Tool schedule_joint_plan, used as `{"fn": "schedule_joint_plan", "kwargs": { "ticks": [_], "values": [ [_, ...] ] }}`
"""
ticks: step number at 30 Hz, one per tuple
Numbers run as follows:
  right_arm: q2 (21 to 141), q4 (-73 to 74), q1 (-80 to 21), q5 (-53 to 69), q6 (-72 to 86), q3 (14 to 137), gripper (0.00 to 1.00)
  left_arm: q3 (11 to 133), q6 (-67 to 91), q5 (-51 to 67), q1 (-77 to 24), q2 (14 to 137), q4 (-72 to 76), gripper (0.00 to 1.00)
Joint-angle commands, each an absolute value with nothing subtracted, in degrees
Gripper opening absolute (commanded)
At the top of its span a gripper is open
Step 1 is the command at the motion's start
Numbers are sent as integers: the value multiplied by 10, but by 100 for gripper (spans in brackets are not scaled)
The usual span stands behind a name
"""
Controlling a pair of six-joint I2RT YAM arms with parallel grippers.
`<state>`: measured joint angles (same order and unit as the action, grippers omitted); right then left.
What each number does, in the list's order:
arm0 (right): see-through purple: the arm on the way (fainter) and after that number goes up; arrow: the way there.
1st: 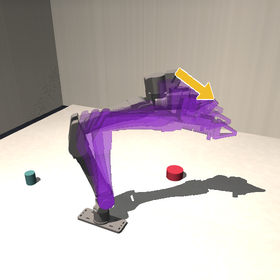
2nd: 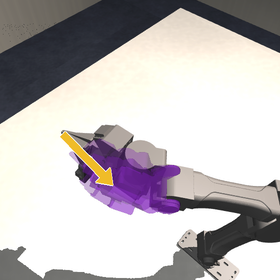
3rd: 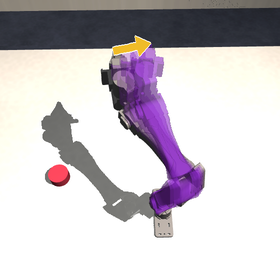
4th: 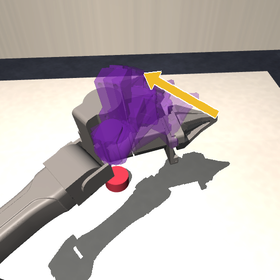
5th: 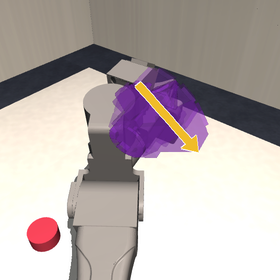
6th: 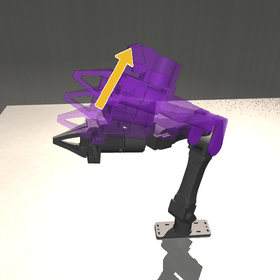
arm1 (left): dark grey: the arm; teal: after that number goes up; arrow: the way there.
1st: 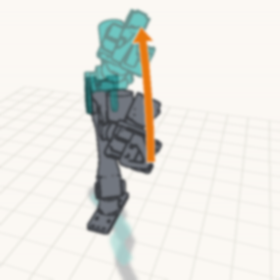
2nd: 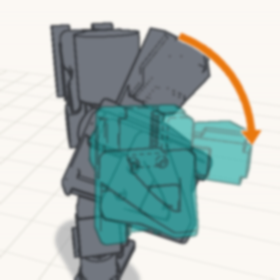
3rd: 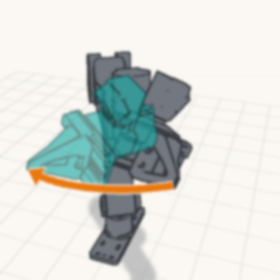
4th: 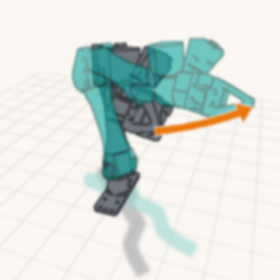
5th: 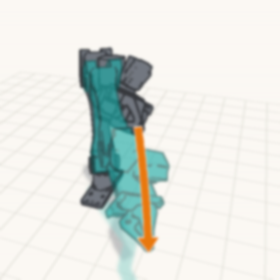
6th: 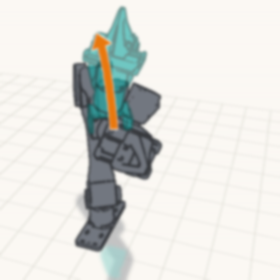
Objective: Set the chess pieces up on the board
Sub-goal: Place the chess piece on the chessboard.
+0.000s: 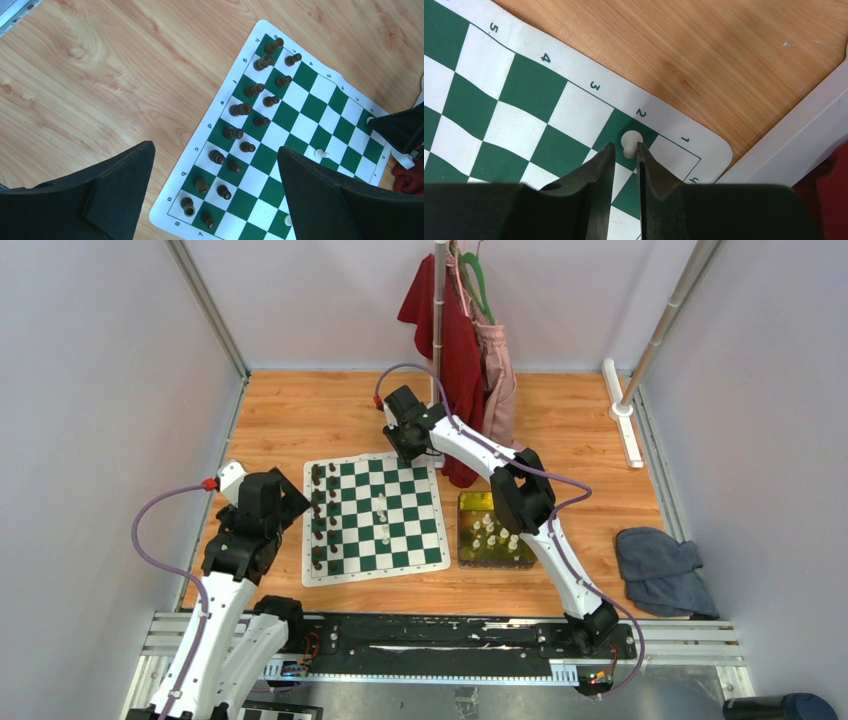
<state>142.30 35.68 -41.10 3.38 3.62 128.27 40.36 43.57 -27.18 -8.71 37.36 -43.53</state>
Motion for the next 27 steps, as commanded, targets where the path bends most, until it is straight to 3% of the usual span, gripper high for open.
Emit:
{"fn": "schedule_joint_plan", "kwargs": {
  "ticks": [1,27],
  "values": [
    [1422,376,-411,42,37,1275,26,396,445,-273,-84,365,-449,100],
    [1418,378,-422,46,37,1274,24,390,454,-268,-84,347,-459,100]
  ]
}}
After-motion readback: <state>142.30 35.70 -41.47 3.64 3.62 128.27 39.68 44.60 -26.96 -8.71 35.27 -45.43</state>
